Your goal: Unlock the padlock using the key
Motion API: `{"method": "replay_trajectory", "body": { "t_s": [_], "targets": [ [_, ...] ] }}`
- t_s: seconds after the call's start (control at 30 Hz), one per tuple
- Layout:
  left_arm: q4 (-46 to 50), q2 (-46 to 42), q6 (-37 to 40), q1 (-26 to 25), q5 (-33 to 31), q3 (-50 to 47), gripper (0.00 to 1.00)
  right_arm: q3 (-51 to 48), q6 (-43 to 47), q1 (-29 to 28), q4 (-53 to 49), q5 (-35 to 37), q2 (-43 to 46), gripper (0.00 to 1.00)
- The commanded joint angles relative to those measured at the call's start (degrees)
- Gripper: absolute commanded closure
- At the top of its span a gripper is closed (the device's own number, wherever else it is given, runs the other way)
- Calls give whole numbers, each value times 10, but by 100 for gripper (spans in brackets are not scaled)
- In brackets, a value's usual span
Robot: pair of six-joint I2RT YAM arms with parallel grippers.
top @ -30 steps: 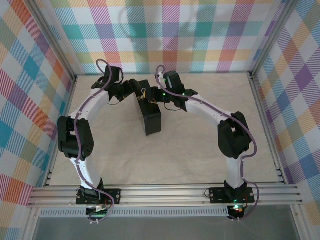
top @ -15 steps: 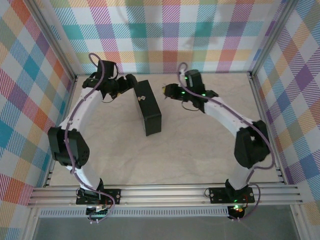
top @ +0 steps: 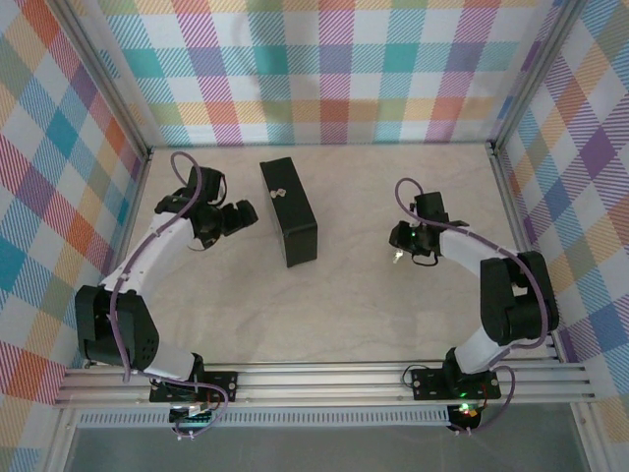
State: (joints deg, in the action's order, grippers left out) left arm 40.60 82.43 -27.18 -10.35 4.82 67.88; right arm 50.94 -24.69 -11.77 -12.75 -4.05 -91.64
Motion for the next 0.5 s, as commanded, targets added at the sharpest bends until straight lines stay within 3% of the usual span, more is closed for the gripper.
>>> {"method": "replay_trajectory", "body": {
  "t_s": [0.0,0.1,0.3,0.37,0.4,0.47],
  "targets": [
    [-6,-53,5,1,-14,-18,6,10,41,1,8,10,-7,71],
    [-8,-58,3,1,-24,-33,6,31,57,0,-26,13,-25,53],
    [10,-54,11,1,-33,-32,5,75,76,-4,-59,-21,13,38],
    [20,-56,17,1,-46,-29,4,102,80,-19,-78,-44,29,22],
    [26,-56,16,0,-55,-26,3,116,83,-35,-84,-55,39,2],
    [34,-50,7,3,-65,-22,3,143,83,-72,-92,-66,54,0]
  ]
}}
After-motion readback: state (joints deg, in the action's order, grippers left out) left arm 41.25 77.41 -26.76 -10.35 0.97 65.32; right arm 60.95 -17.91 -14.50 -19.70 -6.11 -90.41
